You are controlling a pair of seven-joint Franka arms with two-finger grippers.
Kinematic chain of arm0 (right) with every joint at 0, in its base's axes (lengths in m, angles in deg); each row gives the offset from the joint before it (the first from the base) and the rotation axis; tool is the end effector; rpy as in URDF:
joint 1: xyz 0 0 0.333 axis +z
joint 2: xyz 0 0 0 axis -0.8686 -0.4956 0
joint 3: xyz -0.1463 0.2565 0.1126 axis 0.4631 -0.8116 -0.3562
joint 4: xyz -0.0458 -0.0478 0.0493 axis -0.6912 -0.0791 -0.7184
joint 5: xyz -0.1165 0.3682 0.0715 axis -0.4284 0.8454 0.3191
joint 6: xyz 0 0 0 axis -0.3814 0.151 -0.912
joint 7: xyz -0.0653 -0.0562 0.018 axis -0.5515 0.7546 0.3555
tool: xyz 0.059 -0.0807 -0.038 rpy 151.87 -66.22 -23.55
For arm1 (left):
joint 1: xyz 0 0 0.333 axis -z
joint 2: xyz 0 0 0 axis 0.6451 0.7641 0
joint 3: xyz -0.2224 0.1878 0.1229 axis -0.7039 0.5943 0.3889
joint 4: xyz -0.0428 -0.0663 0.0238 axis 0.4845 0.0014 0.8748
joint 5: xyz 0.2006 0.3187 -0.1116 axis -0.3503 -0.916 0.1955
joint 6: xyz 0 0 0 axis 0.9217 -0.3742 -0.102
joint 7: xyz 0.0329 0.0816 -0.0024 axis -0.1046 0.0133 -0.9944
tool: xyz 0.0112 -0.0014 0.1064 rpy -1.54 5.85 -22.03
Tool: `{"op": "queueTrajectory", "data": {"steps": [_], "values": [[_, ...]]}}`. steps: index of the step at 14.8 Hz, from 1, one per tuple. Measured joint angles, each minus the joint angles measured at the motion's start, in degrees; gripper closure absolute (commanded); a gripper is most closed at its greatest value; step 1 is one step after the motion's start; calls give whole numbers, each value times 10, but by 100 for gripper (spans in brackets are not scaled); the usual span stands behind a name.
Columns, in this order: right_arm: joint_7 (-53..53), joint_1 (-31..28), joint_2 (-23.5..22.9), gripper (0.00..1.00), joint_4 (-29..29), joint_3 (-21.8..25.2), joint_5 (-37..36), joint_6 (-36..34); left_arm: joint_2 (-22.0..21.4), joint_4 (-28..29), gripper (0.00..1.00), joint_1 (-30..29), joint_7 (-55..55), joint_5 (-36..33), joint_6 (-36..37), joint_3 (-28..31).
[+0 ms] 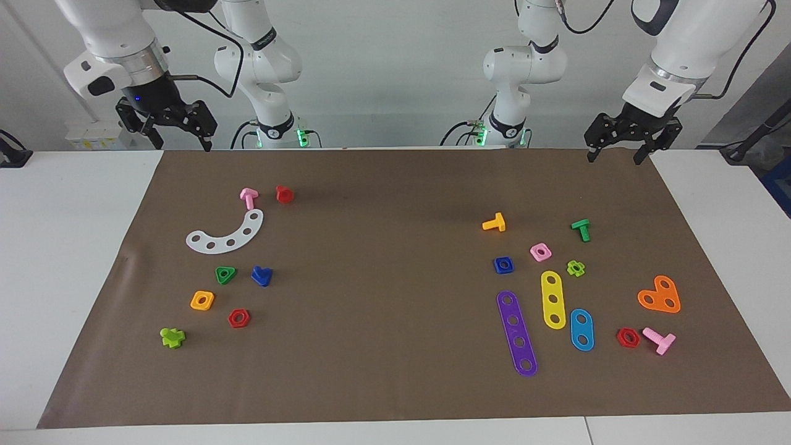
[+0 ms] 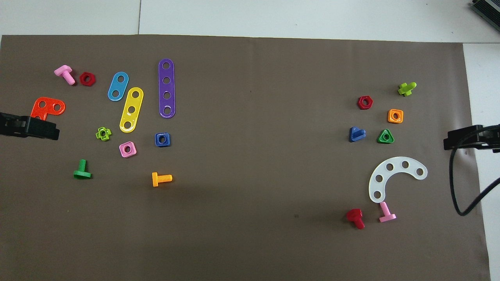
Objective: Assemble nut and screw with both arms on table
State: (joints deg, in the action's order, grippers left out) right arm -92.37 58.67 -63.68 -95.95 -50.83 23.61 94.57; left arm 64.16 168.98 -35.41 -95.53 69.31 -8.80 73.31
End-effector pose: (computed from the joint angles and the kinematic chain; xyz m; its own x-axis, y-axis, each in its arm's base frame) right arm 0.5165 -0.0117 0.6488 0.9967 -0.0770 -0.0240 -0.0764 -0.9968 0.0254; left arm 0.5359 -0.0297 0.6362 0.9883 -0.1527 0.0034 -0.1527 -0.9883 0.0049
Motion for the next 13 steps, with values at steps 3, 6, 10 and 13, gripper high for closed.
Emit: {"op": "queueTrajectory", "data": {"steps": [3, 6, 10, 13], "values": [[0, 4, 0, 0, 0, 0, 0, 0, 0, 0, 0, 0, 0, 0, 0, 0], [-1, 4, 0, 0, 0, 0, 0, 0, 0, 0, 0, 0, 0, 0, 0, 0], [-1, 4, 0, 0, -2, 0, 0, 0, 0, 0, 0, 0, 0, 0, 0, 0], [-1, 5, 0, 0, -4, 0, 0, 9, 0, 0, 0, 0, 0, 0, 0, 0]]}}
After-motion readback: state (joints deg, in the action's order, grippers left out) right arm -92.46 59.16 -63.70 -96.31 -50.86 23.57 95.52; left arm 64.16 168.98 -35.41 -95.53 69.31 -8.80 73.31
